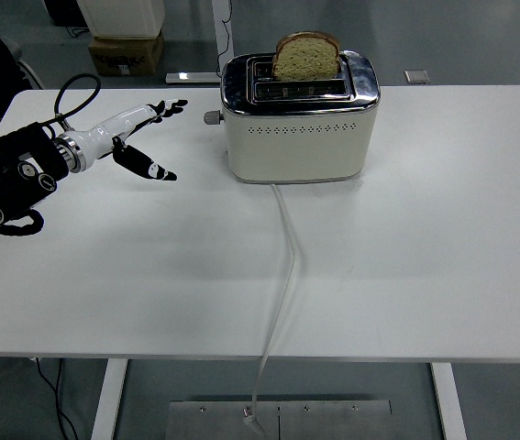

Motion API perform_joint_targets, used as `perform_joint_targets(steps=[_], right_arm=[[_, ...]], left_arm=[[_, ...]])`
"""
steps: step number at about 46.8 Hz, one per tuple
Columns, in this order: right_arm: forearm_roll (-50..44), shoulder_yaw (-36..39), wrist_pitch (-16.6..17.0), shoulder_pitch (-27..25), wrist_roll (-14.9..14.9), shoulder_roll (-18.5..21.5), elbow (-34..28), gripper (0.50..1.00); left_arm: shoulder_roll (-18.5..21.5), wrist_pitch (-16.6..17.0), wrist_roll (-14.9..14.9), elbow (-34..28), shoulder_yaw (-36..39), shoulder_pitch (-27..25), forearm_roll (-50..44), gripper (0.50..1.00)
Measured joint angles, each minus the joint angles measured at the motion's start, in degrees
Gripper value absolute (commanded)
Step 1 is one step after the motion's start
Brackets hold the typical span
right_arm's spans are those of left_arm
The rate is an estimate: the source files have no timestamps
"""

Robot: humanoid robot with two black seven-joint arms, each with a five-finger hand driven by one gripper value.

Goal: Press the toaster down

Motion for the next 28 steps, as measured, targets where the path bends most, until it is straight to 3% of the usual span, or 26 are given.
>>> perform_joint_targets(steps=[28], right_arm=[[0.0, 0.0, 0.0, 0.0, 0.0, 0.0, 0.0, 1.000]], left_arm=[[-0.4, 0.0, 0.0, 0.5, 1.1, -1.0, -0.1, 1.000]])
